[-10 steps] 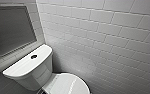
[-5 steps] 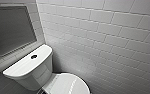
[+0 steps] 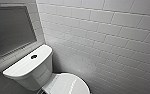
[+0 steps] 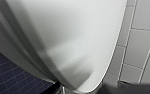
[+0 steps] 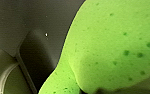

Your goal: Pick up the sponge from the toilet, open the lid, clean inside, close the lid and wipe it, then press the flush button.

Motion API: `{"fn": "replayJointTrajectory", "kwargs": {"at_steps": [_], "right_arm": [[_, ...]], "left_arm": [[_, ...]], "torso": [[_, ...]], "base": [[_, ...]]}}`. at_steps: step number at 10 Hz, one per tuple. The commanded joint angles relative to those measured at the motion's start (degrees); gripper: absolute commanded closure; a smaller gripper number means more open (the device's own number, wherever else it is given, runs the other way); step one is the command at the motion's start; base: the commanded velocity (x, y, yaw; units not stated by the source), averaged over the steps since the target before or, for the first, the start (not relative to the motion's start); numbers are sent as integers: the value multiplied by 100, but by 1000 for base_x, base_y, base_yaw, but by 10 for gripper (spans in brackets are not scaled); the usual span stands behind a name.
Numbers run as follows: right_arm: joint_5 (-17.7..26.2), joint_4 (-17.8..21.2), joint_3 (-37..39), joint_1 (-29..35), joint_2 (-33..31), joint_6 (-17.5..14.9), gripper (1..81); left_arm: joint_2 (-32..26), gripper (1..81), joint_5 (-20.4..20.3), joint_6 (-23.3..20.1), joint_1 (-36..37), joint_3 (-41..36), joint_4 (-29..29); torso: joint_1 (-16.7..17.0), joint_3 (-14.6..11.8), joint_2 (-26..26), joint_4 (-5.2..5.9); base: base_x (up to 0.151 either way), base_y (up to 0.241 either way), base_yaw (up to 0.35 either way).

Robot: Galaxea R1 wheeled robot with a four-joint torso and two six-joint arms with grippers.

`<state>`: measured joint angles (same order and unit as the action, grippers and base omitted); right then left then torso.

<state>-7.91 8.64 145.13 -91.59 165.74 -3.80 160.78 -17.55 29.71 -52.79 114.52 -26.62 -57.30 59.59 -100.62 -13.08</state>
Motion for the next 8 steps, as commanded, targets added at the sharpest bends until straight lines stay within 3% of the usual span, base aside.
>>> {"fn": "replayJointTrajectory", "kwargs": {"at_steps": [1,8], "right_arm": [[317,6,-38,101,-12,2,811],[317,6,-30,74,-12,11,811]], "left_arm": [[-151,10,-292,-97,739,229,-89],[-986,10,-547,167,826,-658,-27]], "torso": [[0,0,0,0],[0,0,0,0]], "base": [[0,0,0],[0,0,0]]}}
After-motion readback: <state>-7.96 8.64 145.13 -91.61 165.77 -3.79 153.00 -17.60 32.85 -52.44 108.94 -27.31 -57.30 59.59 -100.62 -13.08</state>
